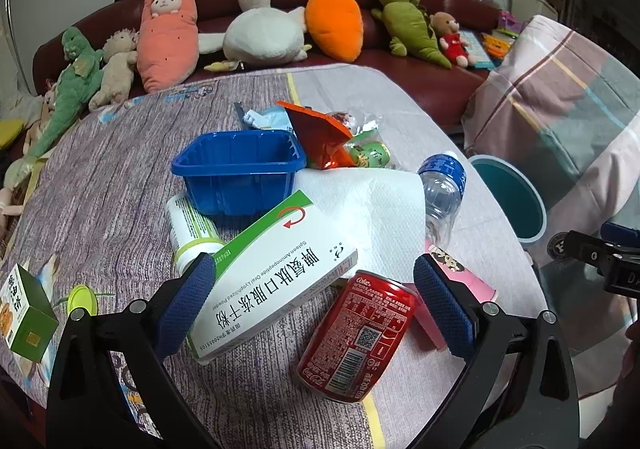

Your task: Collect trash

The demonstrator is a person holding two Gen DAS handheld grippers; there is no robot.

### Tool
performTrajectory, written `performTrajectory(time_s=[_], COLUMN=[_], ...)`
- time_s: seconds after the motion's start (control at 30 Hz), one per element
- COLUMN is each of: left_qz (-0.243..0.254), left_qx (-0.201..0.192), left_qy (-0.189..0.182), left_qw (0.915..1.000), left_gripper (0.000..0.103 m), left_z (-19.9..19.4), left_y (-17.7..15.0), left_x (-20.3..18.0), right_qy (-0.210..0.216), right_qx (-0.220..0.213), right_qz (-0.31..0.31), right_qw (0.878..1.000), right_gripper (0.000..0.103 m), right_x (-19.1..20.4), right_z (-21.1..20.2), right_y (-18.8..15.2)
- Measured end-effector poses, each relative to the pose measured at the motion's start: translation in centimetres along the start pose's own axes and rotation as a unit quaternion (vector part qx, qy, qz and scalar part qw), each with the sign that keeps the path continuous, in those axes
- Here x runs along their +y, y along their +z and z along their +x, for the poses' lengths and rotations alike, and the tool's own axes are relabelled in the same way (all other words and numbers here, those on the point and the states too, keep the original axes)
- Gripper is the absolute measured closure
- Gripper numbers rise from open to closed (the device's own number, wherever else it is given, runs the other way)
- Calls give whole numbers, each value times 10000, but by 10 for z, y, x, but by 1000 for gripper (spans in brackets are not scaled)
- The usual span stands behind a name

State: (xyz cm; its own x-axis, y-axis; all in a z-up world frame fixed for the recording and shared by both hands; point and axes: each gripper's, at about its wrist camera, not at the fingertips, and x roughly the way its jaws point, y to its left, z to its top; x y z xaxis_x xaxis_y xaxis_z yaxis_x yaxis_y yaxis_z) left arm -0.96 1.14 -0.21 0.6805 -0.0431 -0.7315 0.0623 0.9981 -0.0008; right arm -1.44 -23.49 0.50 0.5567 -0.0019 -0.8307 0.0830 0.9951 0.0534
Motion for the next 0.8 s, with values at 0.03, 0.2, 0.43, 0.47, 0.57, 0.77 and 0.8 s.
performTrajectory(time_s=[0.03,0.2,0.43,0.47,0.57,0.77,0.8], left_qz=[-8,-31,-36,-36,-31,47,85], left_qx=[-6,16,18,18,43,87,99], left_qy=[20,-14,-31,-34,-76,-177,-221], left_qw=[10000,10000,10000,10000,10000,9998,9997], left_gripper=[4,4,4,4,4,4,4], left_z=[0,0,1,1,2,-1,-2], left_y=[0,2,3,2,3,3,4], left_x=[-1,2,4,4,7,18,20], right_qy=[-8,-56,-41,-37,-28,14,13], right_qx=[3,2,62,67,70,114,119], right_qz=[-6,-50,-45,-53,-82,-59,-62], right_qw=[10000,10000,10000,10000,9999,9999,9999], right_gripper=[6,6,6,6,6,6,6], right_x=[1,4,6,7,9,11,11], right_z=[0,-1,-1,-1,-1,0,-1], right_y=[0,2,6,6,7,9,9])
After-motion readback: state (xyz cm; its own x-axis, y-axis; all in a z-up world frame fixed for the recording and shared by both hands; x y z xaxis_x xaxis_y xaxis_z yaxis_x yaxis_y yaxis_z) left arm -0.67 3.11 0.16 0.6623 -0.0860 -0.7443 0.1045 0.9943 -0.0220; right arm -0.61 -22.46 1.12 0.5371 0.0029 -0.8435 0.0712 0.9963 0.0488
